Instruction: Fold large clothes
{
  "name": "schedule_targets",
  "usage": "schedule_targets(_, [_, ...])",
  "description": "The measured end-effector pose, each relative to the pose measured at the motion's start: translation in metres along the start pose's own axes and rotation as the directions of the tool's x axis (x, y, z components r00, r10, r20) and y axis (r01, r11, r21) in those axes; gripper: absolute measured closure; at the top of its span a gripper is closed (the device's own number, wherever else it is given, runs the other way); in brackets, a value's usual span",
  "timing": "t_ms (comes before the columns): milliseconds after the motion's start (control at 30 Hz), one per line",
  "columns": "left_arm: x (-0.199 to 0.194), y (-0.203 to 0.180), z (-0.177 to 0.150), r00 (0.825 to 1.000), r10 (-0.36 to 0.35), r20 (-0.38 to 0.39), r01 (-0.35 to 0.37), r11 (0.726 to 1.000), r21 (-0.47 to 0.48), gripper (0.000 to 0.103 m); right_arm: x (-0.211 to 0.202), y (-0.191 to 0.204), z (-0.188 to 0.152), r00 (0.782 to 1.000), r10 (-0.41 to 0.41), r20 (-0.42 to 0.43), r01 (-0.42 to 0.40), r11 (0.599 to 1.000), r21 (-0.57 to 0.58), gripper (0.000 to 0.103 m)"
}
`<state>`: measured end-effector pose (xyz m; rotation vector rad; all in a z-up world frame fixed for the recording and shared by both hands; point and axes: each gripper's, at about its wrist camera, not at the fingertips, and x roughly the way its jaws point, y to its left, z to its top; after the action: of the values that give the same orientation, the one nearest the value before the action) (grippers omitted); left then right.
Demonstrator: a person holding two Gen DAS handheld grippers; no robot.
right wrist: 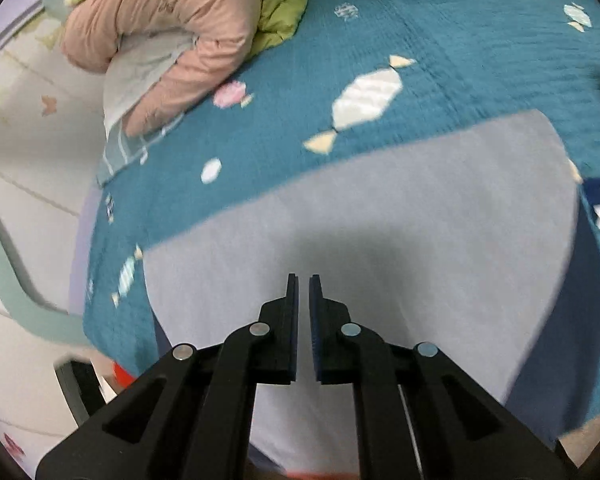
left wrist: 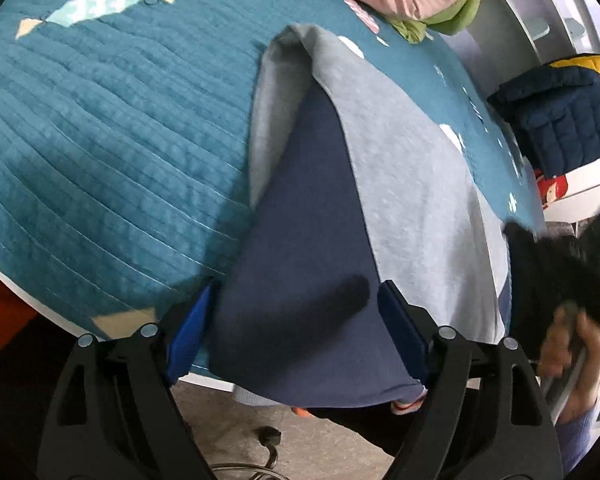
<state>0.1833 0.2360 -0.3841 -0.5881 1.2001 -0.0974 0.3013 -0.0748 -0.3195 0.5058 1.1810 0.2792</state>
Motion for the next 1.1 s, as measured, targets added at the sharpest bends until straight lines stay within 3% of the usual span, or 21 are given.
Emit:
schedule_targets(133, [-0.001, 0.0, -0.003, 1.0, -0.025, 0.002, 0.025, 1.0, 0.003, 0.022, 0.027, -0.001, 0.026, 0.997, 0.071, -0.021, -0.069, 0.995, 0.071, 0.098])
schedule_targets(200, [-0.001, 0.002, -0.003, 0.997, -0.071, 0.0, 0.071, 0.997, -0.005, 0.022, 0.049, 0.002, 0.033, 0.994, 0.072, -0.087, -0.066, 0.995, 0.077, 0.098])
schedule_targets(267, [0.0, 0.003, -0.004, 0.997, -0.076, -0.001, 0.076, 0.997, -0.003, 0.022, 0.076, -0.006, 0.032, 0.987, -0.051, -0.151, 0.065, 0.994, 0.092, 0.103])
schedule_targets(367, [0.002, -0.001, -0.001, 0.998, -0.065, 0.0, 0.065, 0.998, 0.004, 0.022, 0.097, -0.019, 0.03, 0.987, -0.05, -0.156, 0.067, 0.992, 0.106, 0.103])
schedule_targets(533, [0.005, -0.01, -0.001, 1.0, -0.03, 0.002, 0.03, 0.999, 0.032, 0.022, 0.079, -0.005, 0.024, 0.986, -0.086, -0.145, 0.094, 0.994, 0.049, 0.103])
schedule_targets(700, [0.007, -0.013, -0.003, 1.0, -0.026, 0.006, 0.025, 0.999, 0.04, 0.022, 0.036, 0.003, -0.043, 0.968, -0.127, -0.216, 0.122, 0.992, -0.037, 0.098])
schedule_targets(733, [0.006, -0.012, -0.003, 1.0, -0.029, 0.006, 0.029, 0.999, 0.035, 0.022, 0.036, 0.0, -0.053, 0.966, -0.125, -0.225, 0.121, 0.992, -0.03, 0.103])
schedule_targets(900, [0.006, -0.01, -0.003, 1.0, -0.026, 0.007, 0.026, 0.999, 0.035, 0.022, 0.046, -0.025, -0.075, 0.984, -0.052, -0.169, 0.061, 0.997, 0.044, 0.103])
schedule_targets(1100, [0.005, -0.009, -0.004, 1.0, -0.03, 0.003, 0.03, 0.999, 0.038, 0.023, 0.011, -0.011, -0.109, 0.973, -0.107, -0.202, 0.116, 0.993, 0.035, 0.103])
